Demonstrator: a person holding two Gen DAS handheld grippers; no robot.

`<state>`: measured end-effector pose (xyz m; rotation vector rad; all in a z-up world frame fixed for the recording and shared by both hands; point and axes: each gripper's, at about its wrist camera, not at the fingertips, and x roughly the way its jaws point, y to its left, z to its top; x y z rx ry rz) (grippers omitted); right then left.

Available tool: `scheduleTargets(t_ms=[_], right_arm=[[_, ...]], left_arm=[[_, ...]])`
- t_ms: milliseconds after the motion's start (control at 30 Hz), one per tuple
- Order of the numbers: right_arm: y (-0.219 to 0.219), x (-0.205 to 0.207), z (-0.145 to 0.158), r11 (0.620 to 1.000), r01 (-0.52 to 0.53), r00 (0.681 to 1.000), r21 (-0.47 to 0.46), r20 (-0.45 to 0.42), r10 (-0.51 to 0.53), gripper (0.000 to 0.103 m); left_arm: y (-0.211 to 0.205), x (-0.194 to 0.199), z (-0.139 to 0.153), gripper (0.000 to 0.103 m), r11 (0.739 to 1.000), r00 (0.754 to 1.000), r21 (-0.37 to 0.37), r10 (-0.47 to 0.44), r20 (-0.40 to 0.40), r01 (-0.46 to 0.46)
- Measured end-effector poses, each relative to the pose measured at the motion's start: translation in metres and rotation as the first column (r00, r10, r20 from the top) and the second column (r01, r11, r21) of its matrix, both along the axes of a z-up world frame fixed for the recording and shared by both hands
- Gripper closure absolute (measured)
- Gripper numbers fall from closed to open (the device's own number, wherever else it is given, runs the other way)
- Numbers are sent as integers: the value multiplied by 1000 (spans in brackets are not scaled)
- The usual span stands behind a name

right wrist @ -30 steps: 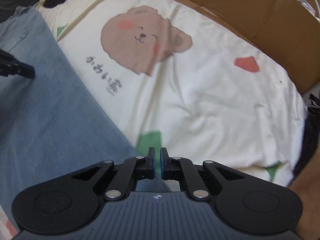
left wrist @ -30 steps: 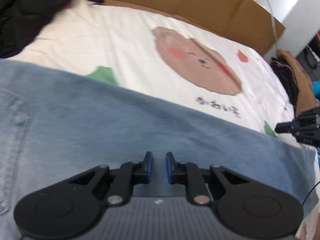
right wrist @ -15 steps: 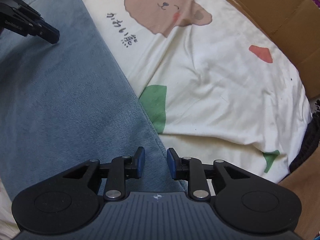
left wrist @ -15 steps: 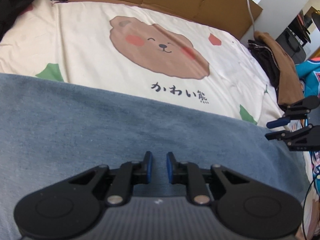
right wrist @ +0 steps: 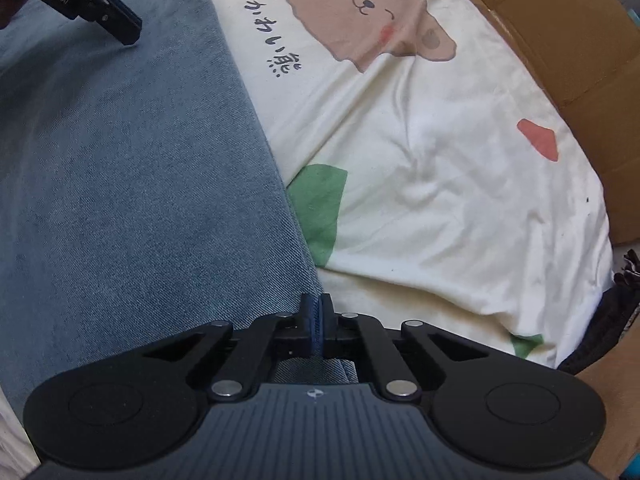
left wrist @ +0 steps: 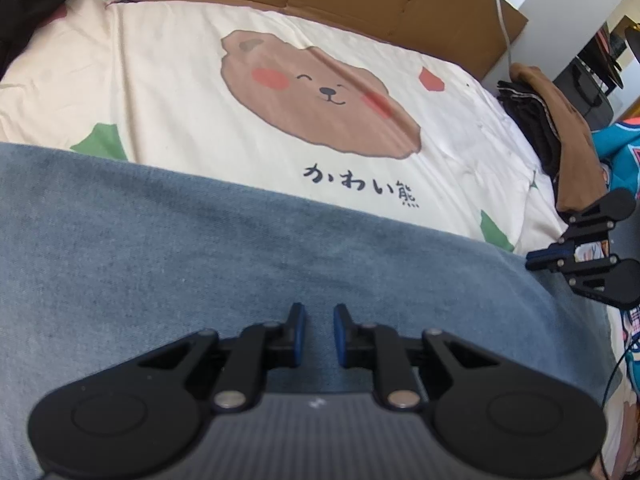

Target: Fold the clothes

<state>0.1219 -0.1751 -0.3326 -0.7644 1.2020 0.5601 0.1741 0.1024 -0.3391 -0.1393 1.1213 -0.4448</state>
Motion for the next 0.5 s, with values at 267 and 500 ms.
scheduleTargets(t_ms=[267,500], right_arm=[[-13,12,0,996,81,996,-25,33,-81,103],[-39,3,13,999,51,998,-16,-39,-51,83]], left_arm=[[3,-2,-1,86,1000,1000,-6,-7,-1,7],[7,-6,-5,86,1000,1000,-13,-23,-3,23]])
